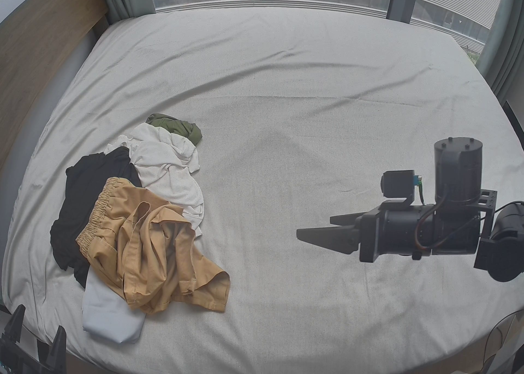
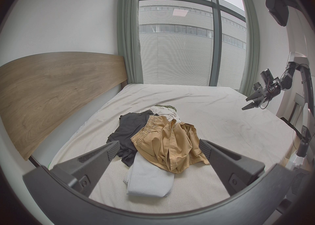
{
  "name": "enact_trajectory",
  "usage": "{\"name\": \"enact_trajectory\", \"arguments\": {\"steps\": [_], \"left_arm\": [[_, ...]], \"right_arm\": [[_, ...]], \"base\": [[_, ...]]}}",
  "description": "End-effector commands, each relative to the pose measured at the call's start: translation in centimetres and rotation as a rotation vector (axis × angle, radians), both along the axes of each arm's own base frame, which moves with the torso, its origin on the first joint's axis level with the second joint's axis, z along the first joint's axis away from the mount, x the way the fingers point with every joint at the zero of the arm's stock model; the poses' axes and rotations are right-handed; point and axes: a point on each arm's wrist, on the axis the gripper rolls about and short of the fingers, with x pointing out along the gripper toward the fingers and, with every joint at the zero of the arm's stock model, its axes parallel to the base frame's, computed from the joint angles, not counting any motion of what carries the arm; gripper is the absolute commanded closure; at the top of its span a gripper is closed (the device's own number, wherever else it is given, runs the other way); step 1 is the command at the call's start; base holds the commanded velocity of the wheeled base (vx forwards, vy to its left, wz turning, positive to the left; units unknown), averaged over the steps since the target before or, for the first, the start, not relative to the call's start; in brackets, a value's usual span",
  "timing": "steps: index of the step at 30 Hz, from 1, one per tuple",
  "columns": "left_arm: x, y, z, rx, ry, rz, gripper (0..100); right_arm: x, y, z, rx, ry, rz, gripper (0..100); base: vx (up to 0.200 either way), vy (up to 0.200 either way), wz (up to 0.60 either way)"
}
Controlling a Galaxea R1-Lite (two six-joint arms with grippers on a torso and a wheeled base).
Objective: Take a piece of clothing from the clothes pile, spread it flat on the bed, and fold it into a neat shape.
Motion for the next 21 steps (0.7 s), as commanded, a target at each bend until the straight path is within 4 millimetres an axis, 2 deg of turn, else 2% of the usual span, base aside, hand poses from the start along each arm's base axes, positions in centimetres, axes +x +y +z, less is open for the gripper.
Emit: {"name": "enact_trajectory", "arguments": {"steps": [1,8,17,21], "left_arm": [[0.0,0.0,-0.5,-0.001,0.003,0.0,0],[0.0,0.0,-0.5,-0.001,0.004,0.0,0],[0.0,0.0,-0.5,-0.001,0.004,0.0,0],[0.0,0.0,-0.5,-0.001,0.004,0.0,0]], "right_arm": [[1.2,1.5,-2.3,-0.027,0.036,0.014,0],[1.7,3.8,-4.9,-0.041,0.091,0.049,0],[2.4,5.7,-6.8,-0.05,0.105,0.048,0],[2.3,7.1,-8.8,-0.083,0.151,0.064,0]], "base": [[0.0,0.0,0.0],[0.0,0.0,0.0],[0.0,0.0,0.0],[0.0,0.0,0.0]]}}
